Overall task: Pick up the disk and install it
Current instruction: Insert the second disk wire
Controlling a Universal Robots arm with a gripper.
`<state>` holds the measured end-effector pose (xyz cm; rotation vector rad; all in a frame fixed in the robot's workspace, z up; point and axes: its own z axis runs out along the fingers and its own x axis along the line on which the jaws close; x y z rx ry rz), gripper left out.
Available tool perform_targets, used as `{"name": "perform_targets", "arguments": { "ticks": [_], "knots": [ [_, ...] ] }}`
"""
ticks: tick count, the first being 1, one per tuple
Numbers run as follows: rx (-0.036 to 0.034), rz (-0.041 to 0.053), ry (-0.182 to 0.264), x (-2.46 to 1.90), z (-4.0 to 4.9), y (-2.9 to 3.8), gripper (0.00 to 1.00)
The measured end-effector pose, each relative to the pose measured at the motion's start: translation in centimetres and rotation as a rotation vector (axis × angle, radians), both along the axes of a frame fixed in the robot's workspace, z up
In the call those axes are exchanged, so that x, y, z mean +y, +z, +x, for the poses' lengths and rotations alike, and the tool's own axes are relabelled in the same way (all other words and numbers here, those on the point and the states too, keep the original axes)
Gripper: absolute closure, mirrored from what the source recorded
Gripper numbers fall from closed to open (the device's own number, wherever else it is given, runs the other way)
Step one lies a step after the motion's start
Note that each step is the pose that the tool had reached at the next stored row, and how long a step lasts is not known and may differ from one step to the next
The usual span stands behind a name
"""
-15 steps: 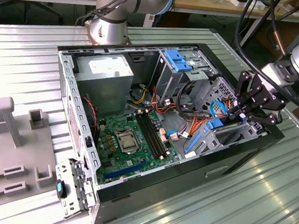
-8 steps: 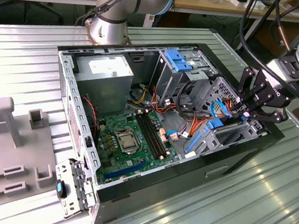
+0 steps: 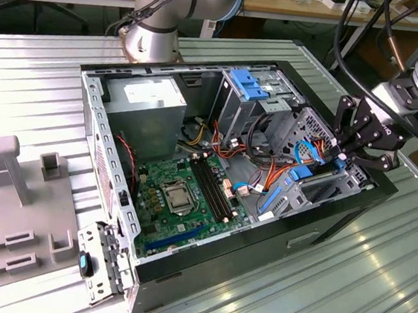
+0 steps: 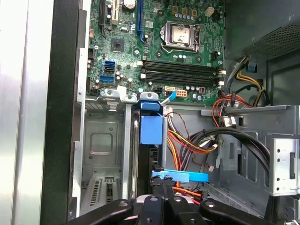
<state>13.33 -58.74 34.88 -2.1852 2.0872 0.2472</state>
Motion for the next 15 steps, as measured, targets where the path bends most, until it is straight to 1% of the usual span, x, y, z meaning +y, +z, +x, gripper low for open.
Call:
{"name": "perform_targets", "arguments": {
  "ticks": [2,3,4,5,6,15],
  "knots": [
    [-0.0012,0.0,0.002,0.0,-0.01,0.0,0.89],
    [-0.0049,-0.001,0.013,0.02,-0.01,0.01,0.89],
    [-0.0082,-0.0065,0.02,0.01,-0.01,0.01,0.89],
    [-0.0114,-0.0158,0.022,0.01,-0.02,0.0,0.89],
    [-0.0127,-0.0203,0.025,0.04,-0.07,0.0,0.89],
    [-0.0129,-0.0237,0.026,0.05,-0.07,0.0,0.89]
  ]
}}
